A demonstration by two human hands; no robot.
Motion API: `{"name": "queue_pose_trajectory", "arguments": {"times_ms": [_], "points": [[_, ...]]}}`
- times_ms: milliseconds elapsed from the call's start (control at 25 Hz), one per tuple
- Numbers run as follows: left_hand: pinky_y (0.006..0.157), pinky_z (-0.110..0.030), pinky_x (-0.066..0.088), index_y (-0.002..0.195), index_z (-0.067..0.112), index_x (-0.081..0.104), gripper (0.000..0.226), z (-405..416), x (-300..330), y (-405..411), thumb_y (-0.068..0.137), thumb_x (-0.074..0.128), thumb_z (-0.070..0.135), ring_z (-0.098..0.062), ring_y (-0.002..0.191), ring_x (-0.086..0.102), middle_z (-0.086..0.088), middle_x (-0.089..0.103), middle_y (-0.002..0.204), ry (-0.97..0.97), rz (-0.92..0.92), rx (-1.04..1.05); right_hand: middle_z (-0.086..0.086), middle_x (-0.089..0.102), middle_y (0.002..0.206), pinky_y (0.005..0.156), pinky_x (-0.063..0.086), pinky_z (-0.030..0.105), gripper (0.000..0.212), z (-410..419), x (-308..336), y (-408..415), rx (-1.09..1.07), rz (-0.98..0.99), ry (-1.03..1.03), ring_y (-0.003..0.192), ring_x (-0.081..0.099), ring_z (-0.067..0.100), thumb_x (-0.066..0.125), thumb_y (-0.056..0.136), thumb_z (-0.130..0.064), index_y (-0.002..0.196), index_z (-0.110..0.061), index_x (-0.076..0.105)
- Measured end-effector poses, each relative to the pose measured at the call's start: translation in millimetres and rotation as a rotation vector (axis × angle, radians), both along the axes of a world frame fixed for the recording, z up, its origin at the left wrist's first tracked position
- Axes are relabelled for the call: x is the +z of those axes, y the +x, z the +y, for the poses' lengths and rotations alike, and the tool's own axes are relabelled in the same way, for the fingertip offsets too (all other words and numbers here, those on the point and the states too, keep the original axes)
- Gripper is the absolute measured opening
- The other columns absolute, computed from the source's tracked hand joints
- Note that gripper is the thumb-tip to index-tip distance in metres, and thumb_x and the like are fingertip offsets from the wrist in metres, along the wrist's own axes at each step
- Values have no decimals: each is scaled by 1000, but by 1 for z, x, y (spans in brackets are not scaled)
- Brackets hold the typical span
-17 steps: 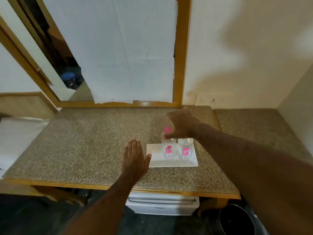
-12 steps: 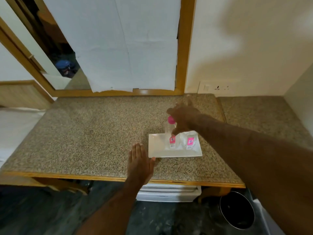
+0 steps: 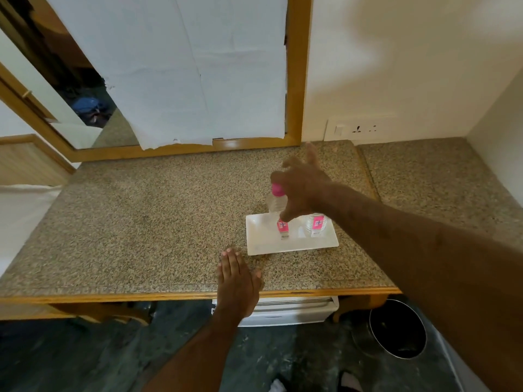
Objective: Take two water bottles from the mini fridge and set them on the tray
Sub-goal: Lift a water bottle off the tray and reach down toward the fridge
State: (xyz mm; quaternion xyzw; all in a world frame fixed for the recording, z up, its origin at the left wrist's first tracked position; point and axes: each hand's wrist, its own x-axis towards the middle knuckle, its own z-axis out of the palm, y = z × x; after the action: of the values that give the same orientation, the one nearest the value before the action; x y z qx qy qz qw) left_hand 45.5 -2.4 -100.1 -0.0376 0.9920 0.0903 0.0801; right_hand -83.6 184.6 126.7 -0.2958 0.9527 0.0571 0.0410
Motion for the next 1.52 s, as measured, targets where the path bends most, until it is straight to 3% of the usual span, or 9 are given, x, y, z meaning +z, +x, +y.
{"name": "queue_pose_trajectory", "arguments": {"times_ms": [160, 280, 440, 560, 720, 960, 1280, 1440, 1520], "points": [[112, -57, 20, 139, -10, 33, 80, 13, 1, 20, 91, 21, 52, -48, 139, 27, -33, 34, 147, -20, -25, -41, 3, 59, 115, 112, 10, 54, 70, 8, 24, 35, 40, 7, -139, 119, 44, 23, 74, 53, -65, 111, -30, 57], [111, -56, 25, 139, -9, 33, 79, 35, 5, 31, 92, 19, 53, -48, 138, 28, -33, 33, 147, -12, -76, -52, 2, 53, 103, 92, 28, 38, 72, 31, 29, 63, 84, -20, -189, 101, 43, 19, 75, 52, -63, 111, -27, 54], [118, -53, 19, 145, -6, 21, 72, 89, 21, 43, 93, 25, 44, -44, 144, 16, -30, 21, 154, -40, -56, -215, -2, 58, 97, 82, 39, 35, 65, 96, 17, 84, 94, -67, -146, 88, 47, 17, 73, 52, -64, 101, -26, 53], [117, -50, 19, 146, -3, 20, 67, 130, 22, 40, 94, 21, 40, -42, 145, 15, -27, 18, 156, -58, -2, -367, -4, 49, 92, 66, 37, 30, 64, 156, 4, 97, -48, -119, -123, 79, 45, 15, 77, 49, -60, 98, -28, 52], [113, -52, 30, 138, -5, 35, 64, 212, 22, 17, 92, 22, 38, -44, 141, 24, -31, 31, 150, -21, 54, -522, -10, 45, 85, 63, 37, 30, 60, 246, -32, 119, -203, -159, -138, 78, 52, 20, 79, 48, -54, 92, -29, 47], [114, -56, 25, 137, -7, 34, 60, 279, 18, -30, 95, 26, 35, -46, 141, 21, -34, 30, 149, 15, 90, -588, -11, 55, 76, 59, 41, 28, 58, 324, -66, 127, -340, -132, -264, 64, 53, 16, 75, 46, -56, 90, -28, 49], [117, -55, 17, 143, -4, 26, 66, 291, -12, -56, 96, 20, 41, -41, 145, 13, -29, 22, 154, 22, 127, -541, -6, 53, 85, 65, 47, 35, 43, 355, -249, 165, -554, -477, -286, 78, 55, 20, 75, 63, -41, 88, -27, 43], [118, -53, 13, 146, -2, 20, 65, 290, -23, -60, 98, 20, 42, -37, 147, 10, -26, 17, 157, 31, 205, -546, 10, 61, 119, 90, 51, 45, 43, 347, -363, 182, -692, -556, -267, 107, 60, 33, 68, 80, -28, 118, -17, 51], [119, -51, 12, 147, -1, 19, 66, 292, -20, -59, 97, 19, 42, -35, 147, 9, -25, 16, 157, 35, 221, -540, 14, 60, 124, 92, 51, 47, 45, 340, -399, 186, -762, -577, -269, 110, 60, 34, 64, 84, -23, 126, -12, 51]]}}
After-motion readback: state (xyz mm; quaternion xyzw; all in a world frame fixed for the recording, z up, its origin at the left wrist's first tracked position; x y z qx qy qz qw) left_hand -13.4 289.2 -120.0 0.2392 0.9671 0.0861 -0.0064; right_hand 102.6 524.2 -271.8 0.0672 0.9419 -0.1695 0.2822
